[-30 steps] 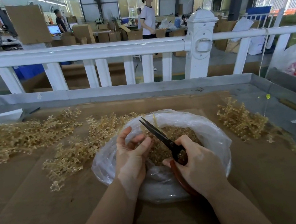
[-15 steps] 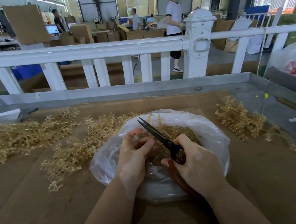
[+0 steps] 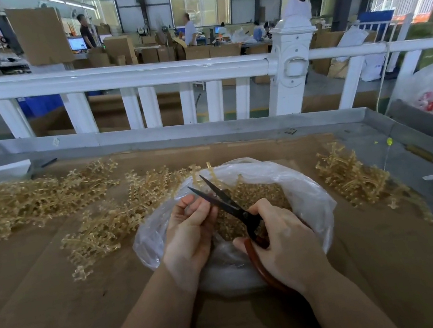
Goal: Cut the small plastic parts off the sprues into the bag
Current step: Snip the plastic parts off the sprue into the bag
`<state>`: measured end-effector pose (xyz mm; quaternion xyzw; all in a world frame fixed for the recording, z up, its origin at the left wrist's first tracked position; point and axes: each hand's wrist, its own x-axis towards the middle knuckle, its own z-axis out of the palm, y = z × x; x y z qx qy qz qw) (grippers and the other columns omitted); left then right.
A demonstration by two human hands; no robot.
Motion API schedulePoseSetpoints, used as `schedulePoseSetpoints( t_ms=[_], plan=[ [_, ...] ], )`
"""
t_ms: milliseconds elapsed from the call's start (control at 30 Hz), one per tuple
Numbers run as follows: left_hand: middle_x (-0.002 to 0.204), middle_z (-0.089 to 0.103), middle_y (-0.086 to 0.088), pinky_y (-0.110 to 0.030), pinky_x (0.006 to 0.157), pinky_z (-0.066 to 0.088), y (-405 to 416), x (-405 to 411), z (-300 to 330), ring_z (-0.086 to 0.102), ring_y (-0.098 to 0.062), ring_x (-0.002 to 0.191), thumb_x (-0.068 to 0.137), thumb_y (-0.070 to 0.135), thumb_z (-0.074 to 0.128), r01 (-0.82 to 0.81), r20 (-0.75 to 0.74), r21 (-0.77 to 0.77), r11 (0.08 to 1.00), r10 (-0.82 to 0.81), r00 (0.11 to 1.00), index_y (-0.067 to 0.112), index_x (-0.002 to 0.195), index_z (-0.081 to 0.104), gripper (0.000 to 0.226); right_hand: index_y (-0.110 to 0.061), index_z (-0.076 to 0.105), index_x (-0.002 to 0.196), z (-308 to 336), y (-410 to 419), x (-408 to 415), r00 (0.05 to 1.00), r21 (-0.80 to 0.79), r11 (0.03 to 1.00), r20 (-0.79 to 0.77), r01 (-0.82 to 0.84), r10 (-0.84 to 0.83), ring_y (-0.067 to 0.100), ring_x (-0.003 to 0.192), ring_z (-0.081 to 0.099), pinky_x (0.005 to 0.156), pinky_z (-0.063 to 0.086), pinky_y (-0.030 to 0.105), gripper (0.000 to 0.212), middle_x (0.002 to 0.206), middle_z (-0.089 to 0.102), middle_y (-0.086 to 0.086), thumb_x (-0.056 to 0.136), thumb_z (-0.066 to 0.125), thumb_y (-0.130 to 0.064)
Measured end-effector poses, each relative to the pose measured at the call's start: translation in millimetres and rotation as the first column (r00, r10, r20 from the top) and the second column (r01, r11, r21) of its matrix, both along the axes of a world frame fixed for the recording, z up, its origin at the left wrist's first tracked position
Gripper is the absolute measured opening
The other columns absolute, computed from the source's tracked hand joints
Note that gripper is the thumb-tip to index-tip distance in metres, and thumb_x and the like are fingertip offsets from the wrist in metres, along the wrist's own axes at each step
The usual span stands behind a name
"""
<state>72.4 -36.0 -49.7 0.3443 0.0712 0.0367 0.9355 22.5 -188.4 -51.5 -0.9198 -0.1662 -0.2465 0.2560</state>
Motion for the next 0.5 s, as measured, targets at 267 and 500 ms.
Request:
schedulePoseSetpoints(
  t_ms=[267, 500],
  plan=[
    [0.057, 0.050, 0.002, -0.019, 0.055, 0.055, -1.3, -3.0, -0.1, 0.062, -0.007, 0.054, 0.088, -0.019, 0.040, 0.033, 0.048, 0.086, 0.996, -0.037, 0.998, 0.012, 0.078, 0.048, 0.033, -0.023, 0.052, 0.103, 0.1, 1.9, -0.1, 1.000, -0.007, 1.000, 0.005, 0.010, -0.010, 0.012, 0.089, 0.058, 0.075, 0.051, 0.027, 0.042, 0.093, 0.062, -0.006, 0.078, 0.060, -0.056],
    [0.048, 0.052, 0.007, -0.018, 0.058, 0.055, -3.1, -7.2, 1.6, 0.062, -0.005, 0.052, 0.087, -0.021, 0.040, 0.047, 0.101, 0.120, 0.992, -0.060, 0.993, 0.011, 0.078, 0.045, 0.034, -0.021, 0.051, 0.105, 2.3, 1.9, 0.8, 1.000, 0.001, 1.000, -0.024, -0.015, 0.015, 0.008, 0.087, 0.058, 0.075, 0.049, 0.022, 0.042, 0.094, 0.062, -0.008, 0.081, 0.061, -0.054]
  ],
)
